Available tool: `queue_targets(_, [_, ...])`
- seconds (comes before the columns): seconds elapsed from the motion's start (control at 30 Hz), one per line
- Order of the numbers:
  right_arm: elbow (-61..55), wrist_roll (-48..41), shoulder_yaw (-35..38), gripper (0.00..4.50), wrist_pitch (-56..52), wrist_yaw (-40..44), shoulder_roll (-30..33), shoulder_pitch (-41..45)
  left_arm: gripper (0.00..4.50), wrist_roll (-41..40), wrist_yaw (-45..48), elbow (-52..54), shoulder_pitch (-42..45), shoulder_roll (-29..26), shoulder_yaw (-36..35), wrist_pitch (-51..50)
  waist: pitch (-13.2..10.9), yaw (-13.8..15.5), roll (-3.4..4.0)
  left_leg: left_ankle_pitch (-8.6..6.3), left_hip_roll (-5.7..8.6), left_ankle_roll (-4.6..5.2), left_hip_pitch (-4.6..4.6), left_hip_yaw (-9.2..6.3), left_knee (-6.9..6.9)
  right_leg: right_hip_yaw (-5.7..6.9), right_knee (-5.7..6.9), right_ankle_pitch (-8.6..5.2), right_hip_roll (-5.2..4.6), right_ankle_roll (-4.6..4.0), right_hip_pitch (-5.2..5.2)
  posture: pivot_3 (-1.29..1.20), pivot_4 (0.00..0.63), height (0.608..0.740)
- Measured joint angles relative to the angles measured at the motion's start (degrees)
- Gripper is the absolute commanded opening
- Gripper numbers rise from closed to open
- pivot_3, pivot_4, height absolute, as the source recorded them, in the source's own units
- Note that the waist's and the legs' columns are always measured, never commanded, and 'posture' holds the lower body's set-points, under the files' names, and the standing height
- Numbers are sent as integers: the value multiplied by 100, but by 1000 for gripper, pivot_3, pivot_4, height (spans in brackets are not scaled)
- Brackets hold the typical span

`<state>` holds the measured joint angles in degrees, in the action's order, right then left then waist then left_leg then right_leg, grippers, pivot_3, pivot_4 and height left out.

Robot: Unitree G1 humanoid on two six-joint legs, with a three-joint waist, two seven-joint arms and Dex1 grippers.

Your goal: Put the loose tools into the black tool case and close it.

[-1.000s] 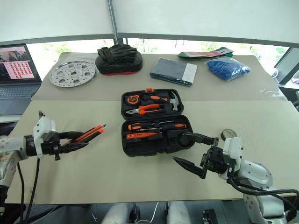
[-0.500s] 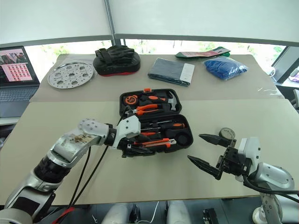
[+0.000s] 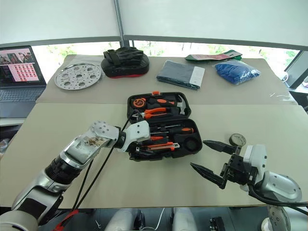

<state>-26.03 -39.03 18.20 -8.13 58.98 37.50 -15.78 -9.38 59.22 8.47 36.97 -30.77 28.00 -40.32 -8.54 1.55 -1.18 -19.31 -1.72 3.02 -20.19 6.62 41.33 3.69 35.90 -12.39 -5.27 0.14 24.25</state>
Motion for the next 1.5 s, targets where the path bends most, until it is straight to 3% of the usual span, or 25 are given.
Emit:
queue_targets(0.13, [-6, -1, -7, 4500, 0, -15, -5, -55, 4342, -84, -174, 53, -207, 234, -249, 34, 2, 32, 2, -3, 0, 6, -3, -1, 8, 1, 1, 1, -3, 2, -1, 0, 150, 740])
queue_targets(0.3, [-9, -5, -14, 4500, 0, -22, -7, -74, 4437, -451, -125, -70, -479, 607, -784, 1044, 1, 43, 2, -4, -2, 7, -8, -1, 12, 2, 0, 1, -3, 1, 3, 0, 150, 740])
queue_targets(0.43, [-3, -8, -9, 4500, 0, -26, -7, -104, 3291, -678, 219, -250, -551, 395, -1274, 1633, 3, 6, 6, -4, -3, 6, -2, 0, 8, 2, 1, 1, -1, 1, 2, 0, 150, 740])
queue_targets(0.67, [22, -7, 12, 4500, 0, -63, -53, -142, 481, -549, 549, -773, -769, 363, -1100, 2184, 3, 27, 5, -7, 1, 11, -7, 0, 17, 5, -1, 2, -4, 4, -1, 0, 150, 740])
queue_targets(0.73, [22, -6, 12, 4500, 0, -72, -94, -147, 17, -430, 559, -851, -789, 380, -966, 2199, 3, 26, 5, -7, 1, 12, -8, 0, 17, 4, -2, 3, -3, 4, 0, 0, 150, 740])
queue_targets(1.03, [23, 3, 11, 4500, 0, -161, -133, -200, 17, 24, 491, -754, -785, 308, -607, 2130, 12, 3, 17, -9, -2, 15, 0, 0, 16, 3, -1, 3, -3, 4, -8, 0, 150, 740])
queue_targets(1.17, [33, 6, -13, 4500, 0, -168, -155, -189, 17, 94, 301, -858, -786, 497, -455, 1767, 27, -12, 27, -11, -3, 19, 4, -1, 17, 2, 2, 3, -1, 5, -11, 0, 150, 740])
queue_targets(1.5, [75, 16, -76, 4500, 0, -184, -199, -96, 17, 42, 91, -1324, -858, 854, -629, 2176, 91, -1, 26, -40, -3, 69, 17, -2, 22, -8, 4, 5, -10, 3, -22, 0, 150, 740])
